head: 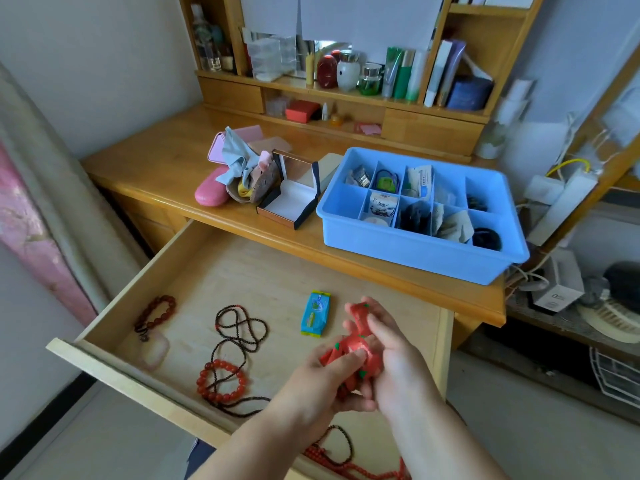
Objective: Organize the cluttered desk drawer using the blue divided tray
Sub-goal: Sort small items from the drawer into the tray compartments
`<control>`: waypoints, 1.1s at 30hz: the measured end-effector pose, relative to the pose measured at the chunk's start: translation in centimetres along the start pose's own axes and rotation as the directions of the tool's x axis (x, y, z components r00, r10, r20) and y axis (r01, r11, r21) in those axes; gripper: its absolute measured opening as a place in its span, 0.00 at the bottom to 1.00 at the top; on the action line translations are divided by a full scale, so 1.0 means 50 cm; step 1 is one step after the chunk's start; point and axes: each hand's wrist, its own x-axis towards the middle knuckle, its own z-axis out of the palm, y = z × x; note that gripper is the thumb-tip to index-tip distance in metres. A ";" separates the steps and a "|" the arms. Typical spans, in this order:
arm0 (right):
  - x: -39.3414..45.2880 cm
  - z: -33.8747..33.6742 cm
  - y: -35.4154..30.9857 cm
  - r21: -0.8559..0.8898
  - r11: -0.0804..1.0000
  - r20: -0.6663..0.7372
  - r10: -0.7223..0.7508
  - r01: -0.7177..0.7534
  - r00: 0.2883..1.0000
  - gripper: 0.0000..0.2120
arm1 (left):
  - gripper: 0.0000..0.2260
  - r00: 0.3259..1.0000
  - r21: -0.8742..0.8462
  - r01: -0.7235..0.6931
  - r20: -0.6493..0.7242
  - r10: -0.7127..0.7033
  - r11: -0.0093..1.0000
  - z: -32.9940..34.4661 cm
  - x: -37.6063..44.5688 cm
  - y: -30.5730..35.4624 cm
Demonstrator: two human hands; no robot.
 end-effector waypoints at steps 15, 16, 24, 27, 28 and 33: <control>-0.001 0.004 -0.017 -0.526 0.760 -0.019 -0.460 0.382 0.888 0.03 | 0.11 0.990 0.164 -0.138 0.023 0.136 0.977 0.002 0.019 0.059; 0.002 0.002 -0.022 -0.574 0.711 0.008 -0.490 0.405 0.872 0.02 | 0.12 0.989 0.151 -0.147 0.037 0.143 0.978 0.000 0.022 0.059; 0.028 0.022 -0.115 -0.854 0.297 0.291 -0.409 0.427 0.865 0.11 | 0.05 0.945 0.502 -0.262 -0.039 0.324 0.825 -0.013 0.085 0.077; 0.041 0.034 -0.180 -0.912 -0.036 0.401 -0.283 0.408 0.871 0.10 | 0.10 0.903 0.799 -0.373 0.197 0.381 0.472 -0.017 0.108 0.131; 0.050 0.036 -0.204 -0.918 -0.075 0.394 -0.271 0.389 0.878 0.08 | 0.09 0.895 0.819 -0.393 0.235 0.380 0.419 -0.018 0.121 0.151; 0.134 0.055 -0.353 -0.914 0.064 0.319 -0.494 0.400 0.809 0.08 | 0.07 0.749 0.751 -0.501 0.127 0.651 0.430 -0.025 0.218 0.274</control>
